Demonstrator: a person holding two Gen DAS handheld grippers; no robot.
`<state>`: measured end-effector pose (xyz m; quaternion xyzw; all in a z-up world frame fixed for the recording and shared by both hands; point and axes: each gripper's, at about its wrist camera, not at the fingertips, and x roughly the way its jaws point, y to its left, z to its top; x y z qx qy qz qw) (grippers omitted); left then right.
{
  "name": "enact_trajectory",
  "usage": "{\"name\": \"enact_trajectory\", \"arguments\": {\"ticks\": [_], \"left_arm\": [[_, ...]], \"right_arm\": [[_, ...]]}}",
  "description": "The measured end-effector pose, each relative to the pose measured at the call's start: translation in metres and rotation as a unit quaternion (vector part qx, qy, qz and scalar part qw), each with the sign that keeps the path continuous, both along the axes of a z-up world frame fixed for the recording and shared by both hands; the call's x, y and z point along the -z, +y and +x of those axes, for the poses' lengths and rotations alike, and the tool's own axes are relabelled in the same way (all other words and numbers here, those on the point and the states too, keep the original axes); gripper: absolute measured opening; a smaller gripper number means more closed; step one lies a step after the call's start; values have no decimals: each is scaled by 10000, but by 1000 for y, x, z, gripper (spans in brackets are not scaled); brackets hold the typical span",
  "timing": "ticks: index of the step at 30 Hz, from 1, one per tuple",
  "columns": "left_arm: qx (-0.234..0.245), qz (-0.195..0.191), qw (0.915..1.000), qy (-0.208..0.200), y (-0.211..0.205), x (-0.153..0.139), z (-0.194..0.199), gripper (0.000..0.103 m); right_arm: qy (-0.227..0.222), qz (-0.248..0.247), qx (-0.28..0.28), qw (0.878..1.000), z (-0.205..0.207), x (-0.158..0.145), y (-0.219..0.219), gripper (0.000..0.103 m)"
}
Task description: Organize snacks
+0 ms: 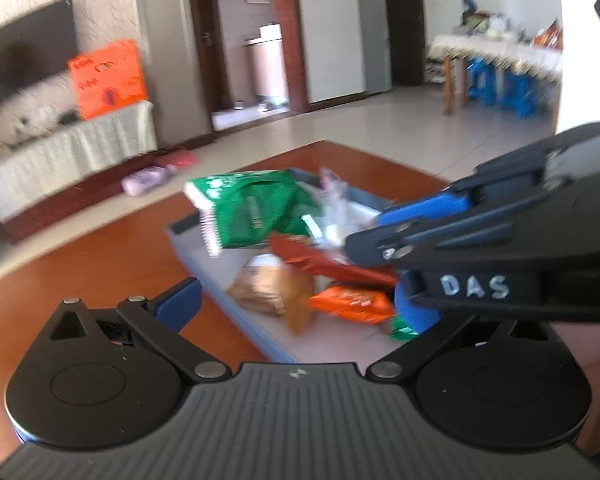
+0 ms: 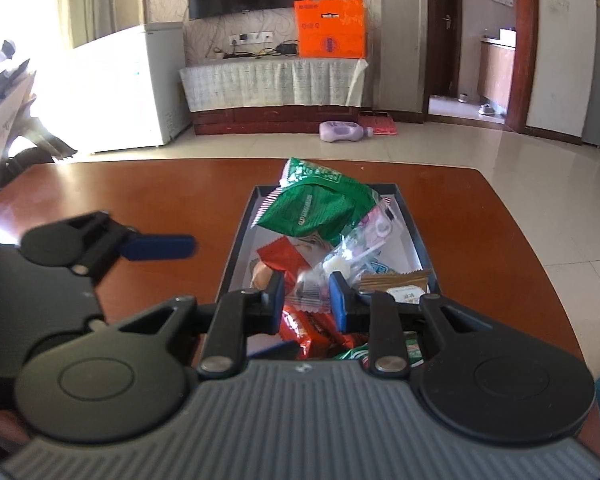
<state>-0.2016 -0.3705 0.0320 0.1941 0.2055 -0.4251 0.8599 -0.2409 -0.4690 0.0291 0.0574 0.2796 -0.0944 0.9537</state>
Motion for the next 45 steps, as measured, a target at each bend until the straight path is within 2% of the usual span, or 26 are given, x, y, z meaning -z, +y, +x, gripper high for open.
{"name": "enact_trajectory", "arguments": {"ticks": [3, 8, 11, 14, 19, 24, 29, 34, 37, 39, 40, 41, 45], "left_arm": [[-160, 186, 9991, -358, -1, 0, -6, 103], [-289, 161, 9987, -388, 3, -5, -13, 103], [-348, 141, 9981, -493, 4, -9, -22, 103], [-364, -24, 9985, -404, 7, -15, -30, 103], [-534, -348, 9972, -379, 13, -28, -46, 103], [-973, -509, 9930, -440, 20, -34, -61, 103], [-1172, -641, 9907, -240, 27, -39, -80, 103], [-972, -723, 9926, -68, 33, -42, -107, 103], [-855, -726, 9936, -114, 35, -41, -129, 103], [-790, -728, 9941, -121, 37, -41, -141, 103], [-786, -751, 9940, -97, 39, -41, -148, 103], [-837, -767, 9935, -94, 42, -42, -152, 103], [-1120, -766, 9907, -102, 57, -44, -162, 103]], "right_arm": [[-51, 44, 58, 10000, -3, 0, -1, 30], [-136, 130, 186, 9996, -13, -4, 0, 31], [-335, 184, 310, 9988, -26, -10, 0, 33], [-563, 230, 492, 9969, -37, -15, 0, 41], [-702, 373, 818, 9935, -55, -18, -6, 43], [-843, 572, 1015, 9896, -80, -19, -9, 43], [-789, 546, 1002, 9903, -102, -15, 0, 49], [-828, 537, 1227, 9875, -136, -17, 8, 51], [-767, 466, 1324, 9871, -155, -17, 10, 52], [-789, 614, 1406, 9850, -168, -15, 9, 54], [-837, 707, 1443, 9835, -175, -13, 7, 58], [-911, 793, 1529, 9808, -183, -12, 6, 61], [-968, 876, 1848, 9741, -201, -7, -1, 62]]}}
